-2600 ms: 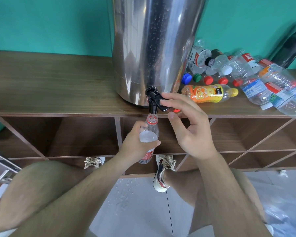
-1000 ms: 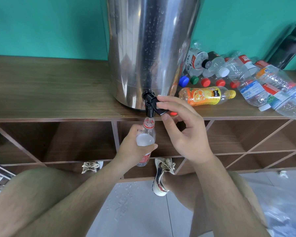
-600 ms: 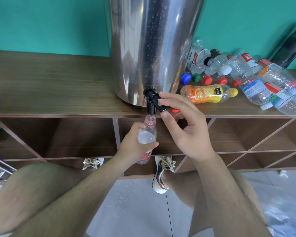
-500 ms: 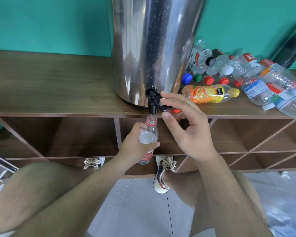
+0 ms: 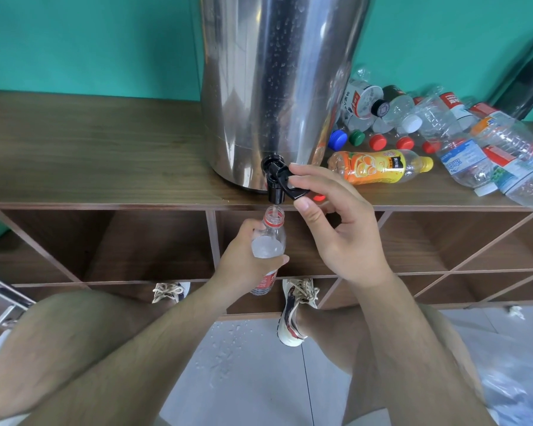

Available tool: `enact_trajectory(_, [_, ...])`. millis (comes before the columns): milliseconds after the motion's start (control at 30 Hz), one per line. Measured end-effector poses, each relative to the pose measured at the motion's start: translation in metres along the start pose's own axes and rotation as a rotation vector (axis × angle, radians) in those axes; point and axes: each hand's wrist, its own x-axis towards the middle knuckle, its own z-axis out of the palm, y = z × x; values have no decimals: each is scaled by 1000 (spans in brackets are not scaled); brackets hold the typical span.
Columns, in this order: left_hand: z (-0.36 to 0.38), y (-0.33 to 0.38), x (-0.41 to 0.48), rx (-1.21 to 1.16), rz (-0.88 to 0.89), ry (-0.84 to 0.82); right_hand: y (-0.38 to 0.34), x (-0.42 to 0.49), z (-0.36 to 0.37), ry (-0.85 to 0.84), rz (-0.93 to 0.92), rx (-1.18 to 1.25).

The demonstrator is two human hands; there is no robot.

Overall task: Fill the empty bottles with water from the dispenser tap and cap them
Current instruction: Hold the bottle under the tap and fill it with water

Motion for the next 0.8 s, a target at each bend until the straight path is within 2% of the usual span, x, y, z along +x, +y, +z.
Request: enact_trajectory(800, [0,4,-3,23,-4,11,1,-1,1,5,9,-6])
